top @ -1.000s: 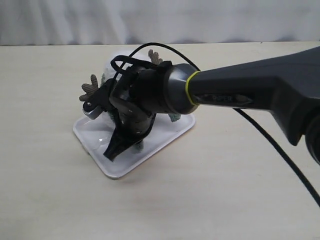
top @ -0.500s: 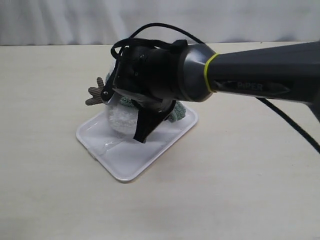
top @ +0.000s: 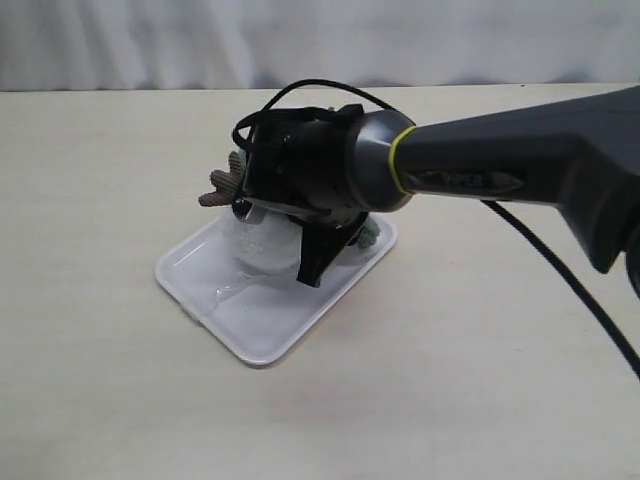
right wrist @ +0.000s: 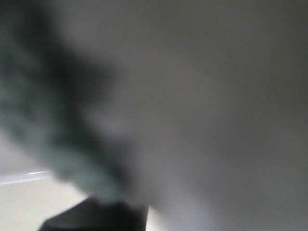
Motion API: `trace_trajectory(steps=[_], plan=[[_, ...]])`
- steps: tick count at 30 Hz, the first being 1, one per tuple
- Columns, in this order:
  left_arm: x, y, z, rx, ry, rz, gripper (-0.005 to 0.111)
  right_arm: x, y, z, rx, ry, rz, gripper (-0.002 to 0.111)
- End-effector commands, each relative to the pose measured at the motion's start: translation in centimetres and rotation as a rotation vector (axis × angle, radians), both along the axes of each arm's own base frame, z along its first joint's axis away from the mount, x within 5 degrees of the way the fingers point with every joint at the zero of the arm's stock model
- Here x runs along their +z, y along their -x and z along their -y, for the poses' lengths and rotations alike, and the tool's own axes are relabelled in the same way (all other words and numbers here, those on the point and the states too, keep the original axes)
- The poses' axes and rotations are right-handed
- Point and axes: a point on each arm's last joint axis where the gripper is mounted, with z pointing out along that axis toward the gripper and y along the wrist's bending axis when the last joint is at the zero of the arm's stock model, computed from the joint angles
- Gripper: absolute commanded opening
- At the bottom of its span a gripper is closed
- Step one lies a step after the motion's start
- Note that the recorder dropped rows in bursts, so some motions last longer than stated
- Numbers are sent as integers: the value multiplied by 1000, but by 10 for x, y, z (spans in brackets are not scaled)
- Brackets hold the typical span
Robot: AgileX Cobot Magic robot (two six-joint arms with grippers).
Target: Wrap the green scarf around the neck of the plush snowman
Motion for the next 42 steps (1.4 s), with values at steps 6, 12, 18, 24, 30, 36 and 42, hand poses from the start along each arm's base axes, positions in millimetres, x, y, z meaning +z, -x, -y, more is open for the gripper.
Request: trace_trajectory(steps=[6, 12, 18, 24, 30, 36, 42], plan=[[1, 0, 0, 3, 8, 14, 0, 2, 0, 1, -4, -3, 4, 60], [0, 0, 0, 3, 8, 11, 0, 17, 2, 4, -66, -42, 30, 76], [0, 0, 0, 3, 8, 11, 0, 51, 8, 10, -98, -94, 73, 76], [0, 0, 0, 3, 8, 11, 0, 89, 22, 15, -89, -212, 51, 76], [0, 0, 0, 3, 8, 11, 0, 122, 30, 22, -73, -328, 81, 76], [0, 0, 0, 3, 8, 11, 0, 125, -7, 71, -315, -604, 52, 76], [0, 0, 0, 3, 8, 11, 0, 79, -36, 156, -449, -799, -128, 40]])
